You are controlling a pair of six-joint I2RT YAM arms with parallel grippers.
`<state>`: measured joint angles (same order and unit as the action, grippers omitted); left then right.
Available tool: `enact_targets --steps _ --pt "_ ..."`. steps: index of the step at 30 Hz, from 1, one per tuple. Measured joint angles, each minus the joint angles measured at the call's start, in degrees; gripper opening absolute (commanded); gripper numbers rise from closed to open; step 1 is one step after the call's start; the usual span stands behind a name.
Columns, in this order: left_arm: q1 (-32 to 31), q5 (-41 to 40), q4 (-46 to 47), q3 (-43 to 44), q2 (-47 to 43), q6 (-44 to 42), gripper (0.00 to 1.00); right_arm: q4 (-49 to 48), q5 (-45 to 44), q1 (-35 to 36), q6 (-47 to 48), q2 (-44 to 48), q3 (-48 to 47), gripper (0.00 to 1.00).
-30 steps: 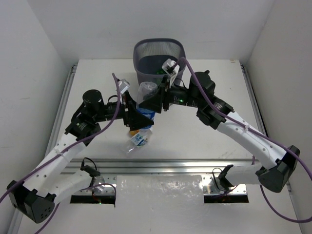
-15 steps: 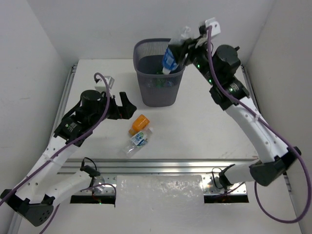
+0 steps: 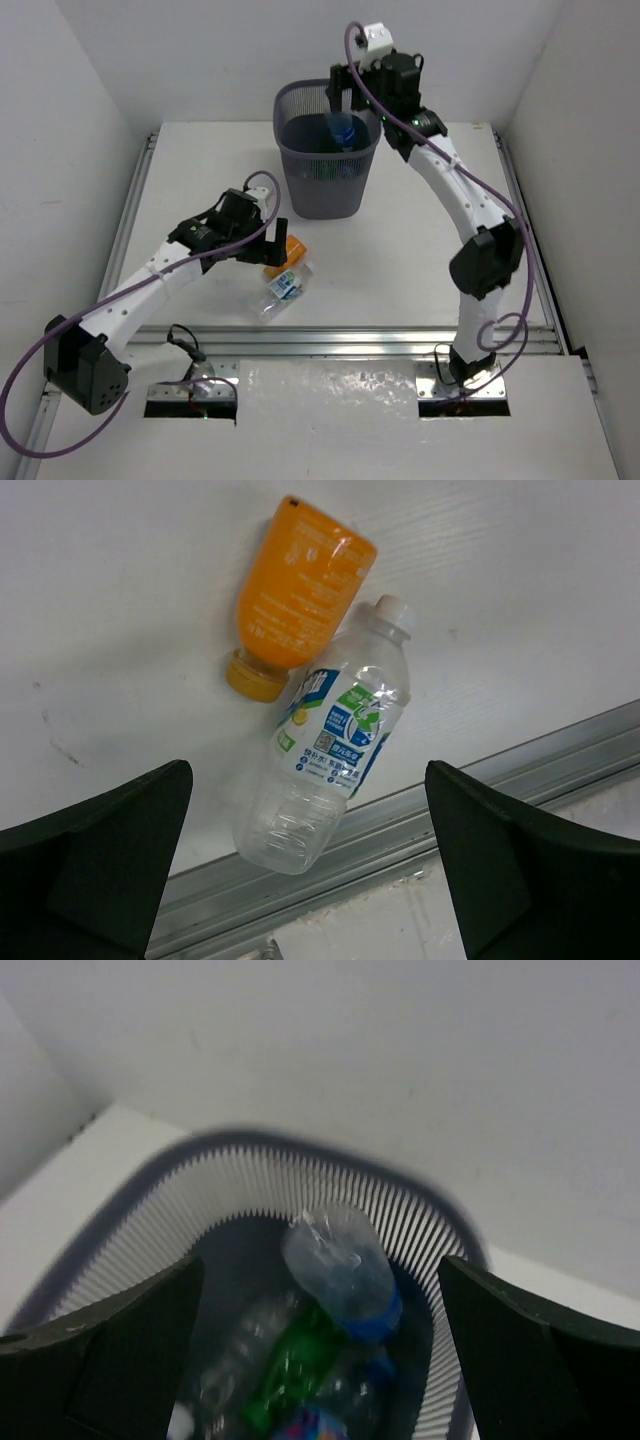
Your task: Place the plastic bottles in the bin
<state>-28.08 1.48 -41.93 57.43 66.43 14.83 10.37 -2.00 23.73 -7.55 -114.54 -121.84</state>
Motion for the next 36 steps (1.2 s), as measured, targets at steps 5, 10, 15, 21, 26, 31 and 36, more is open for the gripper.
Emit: enact_targets --steps 5,10,15,21,26,31,36 --pt "-0.09 -0.35 1.38 -1.18 5.75 -0.04 0.97 0.52 3.98 0.02 -1.38 16.7 25.0 0.99" --pt "-0.13 -3.41 1.9 2.29 16.52 -1.16 0.95 -3.72 10.64 0.02 -3.93 35.47 38.21 0.99" --pt "0.0 -4.74 3.89 5.66 25.99 -1.95 0.87 -11.17 17.2 0.13 -6.64 49.92 51.82 0.99" --pt "0.59 -4.11 5.11 8.76 32.81 -2.29 0.74 -11.96 21.77 0.15 -8.55 53.02 59.78 0.99" --pt "1.51 -3.3 7.13 10.23 36.39 -1.62 0.47 -9.88 23.37 0.15 -8.55 53.44 61.35 0.99" --pt "5.7 -0.92 7.45 10.84 36.98 0.66 0.0 -9.86 24.37 0.15 -8.79 55.63 62.07 0.99" --pt "8.26 -7.34 5.51 9.6 32.52 3.56 0.0 -10.1 27.36 0.15 -10.62 55.89 62.25 0.99"
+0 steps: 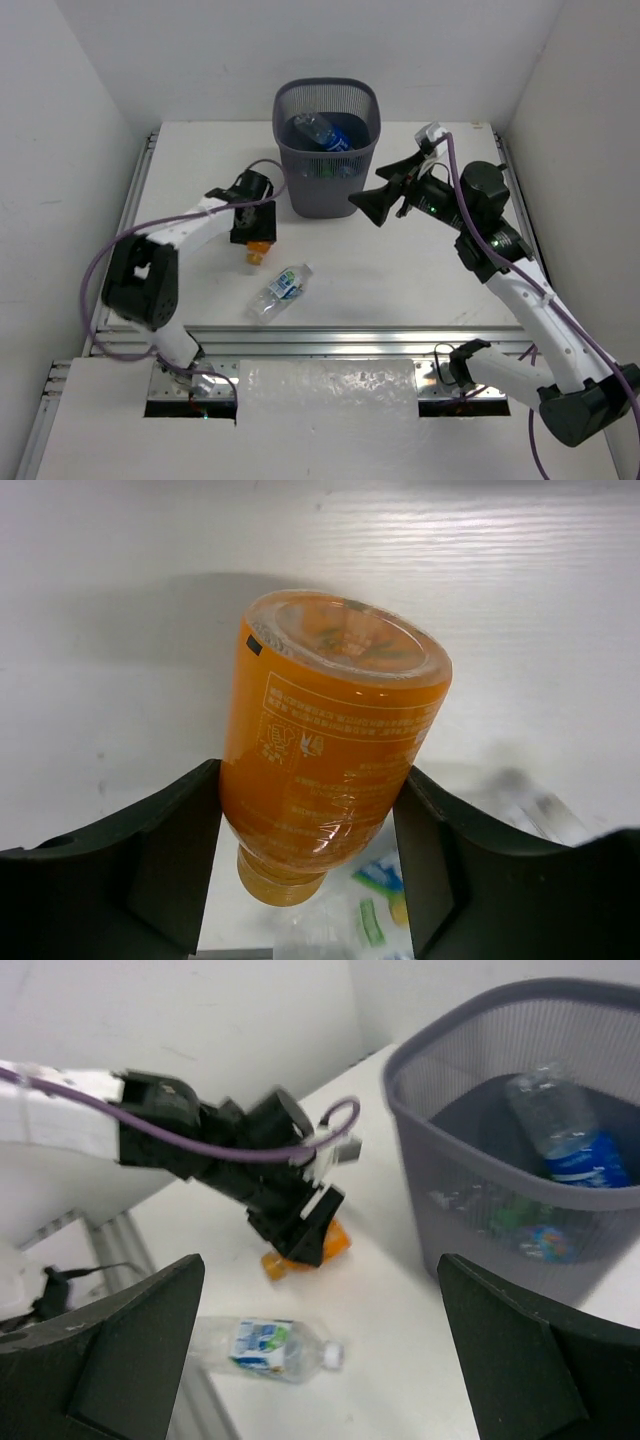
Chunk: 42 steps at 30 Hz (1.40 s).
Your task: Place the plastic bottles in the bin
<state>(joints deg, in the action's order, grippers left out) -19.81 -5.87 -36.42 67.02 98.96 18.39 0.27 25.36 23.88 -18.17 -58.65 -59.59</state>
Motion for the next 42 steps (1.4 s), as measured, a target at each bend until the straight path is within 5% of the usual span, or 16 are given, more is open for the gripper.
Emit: enact_targets --steps 4,11,15,23,27,29,30,32,33,34,37,42 --pt "-0.02 6.54 0.46 -2.97 -15.06 -0.74 0.0 -3.76 5.79 0.0 -4.92 -1.29 2.03 0.99" --pt "-3.19 38.05 20.13 -13.49 -43.63 1.33 0.0 -20.79 17.31 2.51 -23.06 -10.36 5.75 0.99" --pt "-3.39 48.78 28.96 -17.27 -47.19 6.1 0.0 -23.34 17.66 6.4 -27.28 -12.94 4.31 0.99" --pt "-3.54 54.53 35.47 -17.44 -43.98 9.94 0.0 -26.01 18.75 10.14 -30.08 -15.61 1.92 0.96" --pt "-3.54 53.94 35.32 -15.32 -42.82 9.92 0.0 -27.28 19.63 10.12 -30.58 -15.37 2.91 0.67" --pt "-3.54 53.7 35.08 -14.49 -42.53 9.97 0.13 -27.74 19.34 10.05 -30.03 -14.82 3.58 0.45" --pt "-3.54 53.62 35.17 -14.43 -42.47 10.16 0.3 -28.06 19.23 10.01 -29.81 -14.58 3.74 0.05" --pt "-3.54 53.46 35.32 -14.19 -42.4 10.36 0.6 -28.13 18.91 10.03 -29.49 -14.25 3.85 0.0" --pt "-3.54 53.22 35.28 -14.08 -42.38 10.27 0.86 -28.2 18.67 10.03 -29.38 -14.23 3.85 0.0" --pt "-3.54 52.85 35.01 -13.97 -42.38 9.77 0.99 -28.02 18.25 10.03 -28.92 -14.16 3.85 0.0" --pt "-3.78 48.11 30.32 -12.13 -42.4 7.43 1.0 -24.81 14.97 9.75 -26.1 -13.7 3.61 0.0" --pt "-3.8 27.58 15.34 -6.34 -42.56 0.9 1.0 -12.96 -0.33 6.34 -16.79 -13.94 -3.39 0.0"
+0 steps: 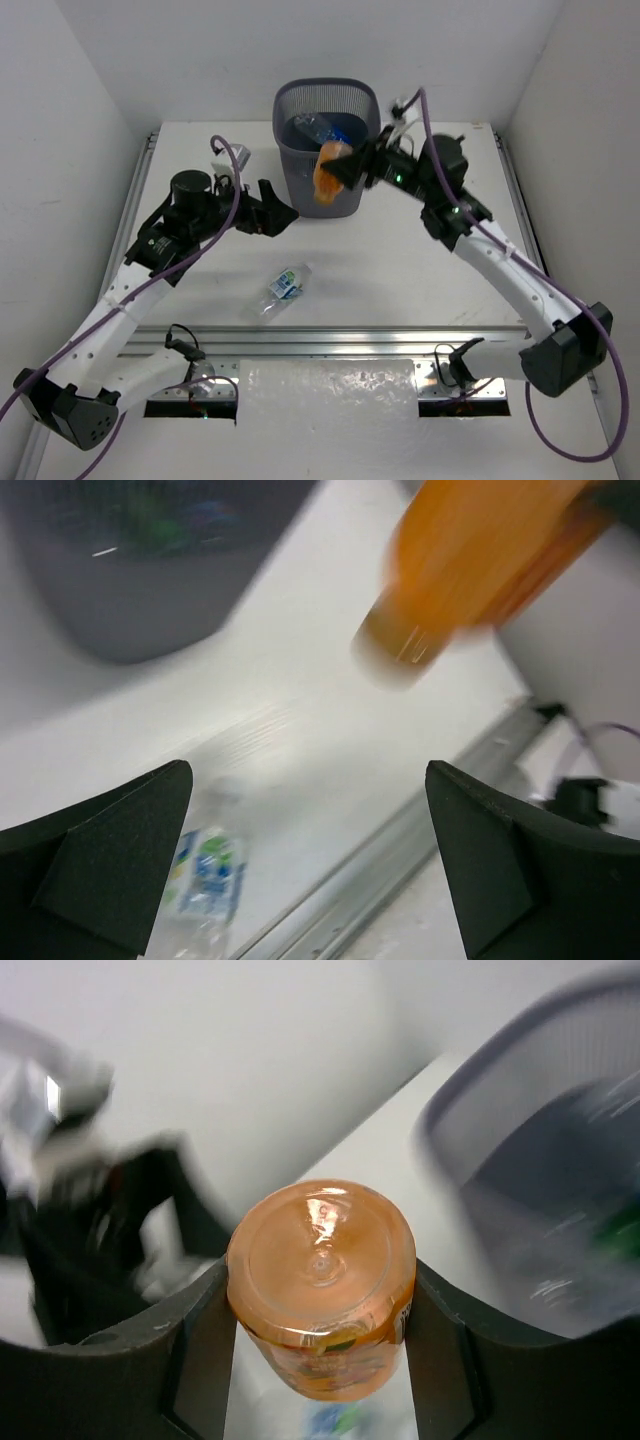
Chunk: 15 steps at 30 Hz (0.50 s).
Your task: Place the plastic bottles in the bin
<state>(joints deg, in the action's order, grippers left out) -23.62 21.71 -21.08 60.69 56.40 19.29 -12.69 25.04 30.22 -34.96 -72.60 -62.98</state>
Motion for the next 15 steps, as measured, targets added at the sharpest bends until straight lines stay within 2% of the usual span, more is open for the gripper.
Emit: enact_targets --steps 5,8,9,10,12,15 --pt "0.02 -12.83 -10.14 0.35 0.85 -2.89 1.0 8.15 -10.03 -5.88 7.5 -12.31 -25.62 0.0" --pt "0.0 -15.56 -13.22 0.15 3.45 -3.96 1.0 13.4 -13.53 -7.63 11.45 -22.62 -42.1 0.1" --pt "0.0 -16.17 -14.1 0.13 4.83 -4.17 1.0 15.26 -14.51 -7.93 12.74 -26.25 -47.21 0.37" --pt "-0.04 -16.65 -14.86 0.0 6.34 -4.31 1.0 16.57 -15.02 -8.04 13.64 -29.42 -50.82 0.68" --pt "-0.24 -17.53 -16.65 -0.07 9.81 -4.46 1.0 20.74 -15.69 -8.13 14.8 -35.87 -57.99 0.98" --pt "-1.31 -18.73 -18.91 -0.09 14.19 -4.48 1.0 25.75 -15.98 -8.13 15.82 -42.32 -62.31 0.99"
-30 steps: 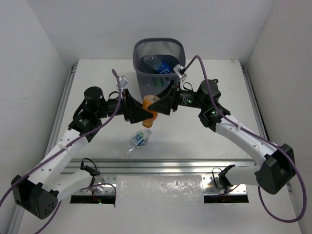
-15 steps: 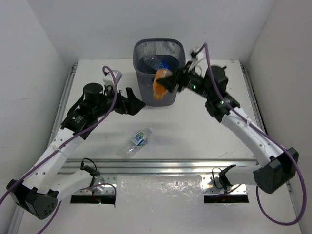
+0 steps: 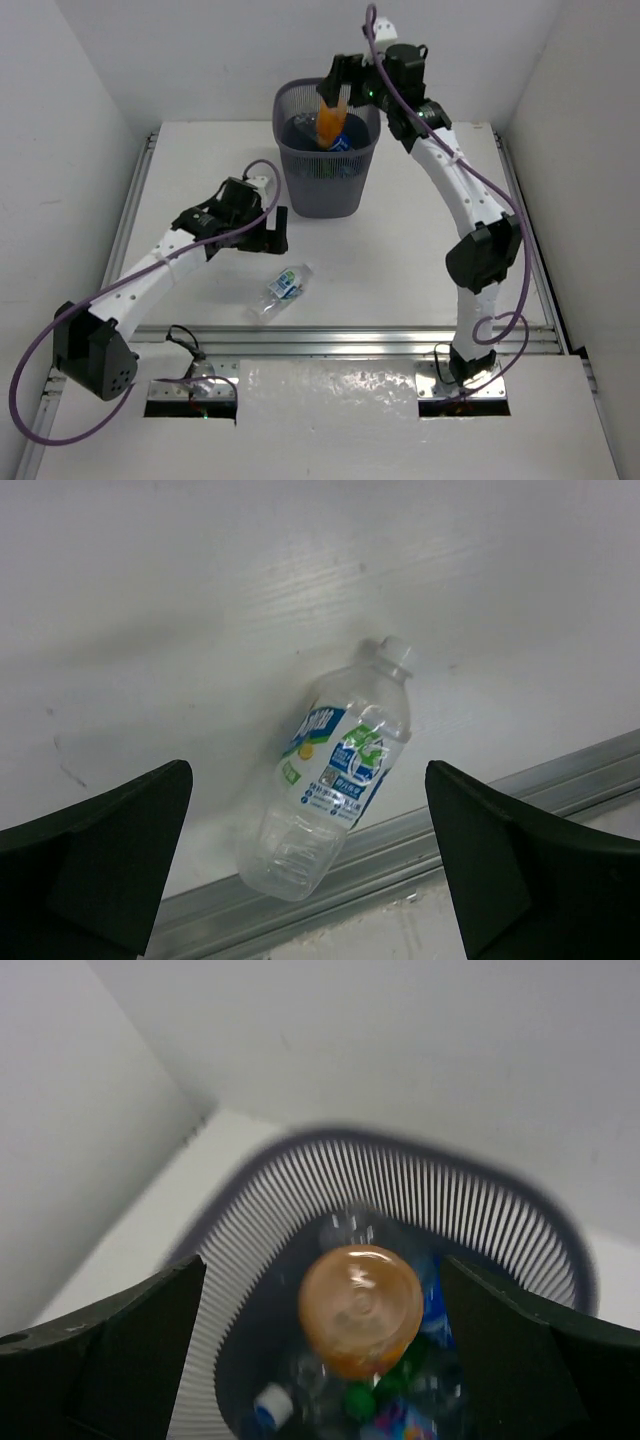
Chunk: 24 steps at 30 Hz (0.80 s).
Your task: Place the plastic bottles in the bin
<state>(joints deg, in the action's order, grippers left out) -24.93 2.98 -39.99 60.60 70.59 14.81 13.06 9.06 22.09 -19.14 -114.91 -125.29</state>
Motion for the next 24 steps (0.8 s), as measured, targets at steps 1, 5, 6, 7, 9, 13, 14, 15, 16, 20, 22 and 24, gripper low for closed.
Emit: enact_targets --steps 1,5,6,7,9,13,14,15,16,20,22,24 --pt "-0.74 -0.85 -0.83 0.0 1.09 0.0 1.0 1.46 0.0 0.0 -0.09 -0.42 1.29 0.99" --pt "-4.35 -3.08 -3.69 -0.02 4.59 0.02 1.0 3.58 0.04 0.0 -0.33 5.01 14.38 0.99" --pt "-5.16 -3.17 -4.04 -0.04 5.33 0.02 0.99 3.65 -0.02 0.0 -0.28 7.54 17.92 0.99" --pt "-5.92 -3.37 -4.26 -0.04 6.25 0.04 0.99 4.28 0.09 0.0 -0.33 10.43 20.81 0.99" --pt "-7.78 -3.82 -4.74 -0.15 8.28 0.04 0.99 4.55 0.42 0.0 -0.26 15.52 23.71 0.99" --pt "-11.06 -4.28 -4.76 -1.57 11.39 0.33 0.93 1.97 1.68 0.0 0.07 27.32 28.26 0.99" --pt "-11.67 -4.44 -4.74 -2.16 12.31 0.44 0.91 1.18 2.34 0.0 0.11 30.36 29.92 0.99" --pt "-12.31 -4.61 -4.79 -2.58 13.35 0.52 0.9 -0.26 3.19 0.0 0.11 33.38 32.06 0.99" --pt "-12.92 -4.94 -4.63 -2.97 14.67 0.7 0.88 -1.46 3.96 0.0 0.11 35.58 34.23 0.99" --pt "-14.88 -7.06 -4.17 -4.02 19.74 1.66 0.52 -3.48 6.93 0.02 -0.17 41.88 44.26 0.99" --pt "-15.89 -8.13 -4.31 -3.98 21.2 2.34 0.3 -4.55 7.91 0.0 -0.55 43.21 49.42 0.99" --pt "-16.52 -9.25 -3.96 -3.58 21.11 2.71 0.03 -4.81 8.44 0.0 -1.05 45.07 55.93 0.99"
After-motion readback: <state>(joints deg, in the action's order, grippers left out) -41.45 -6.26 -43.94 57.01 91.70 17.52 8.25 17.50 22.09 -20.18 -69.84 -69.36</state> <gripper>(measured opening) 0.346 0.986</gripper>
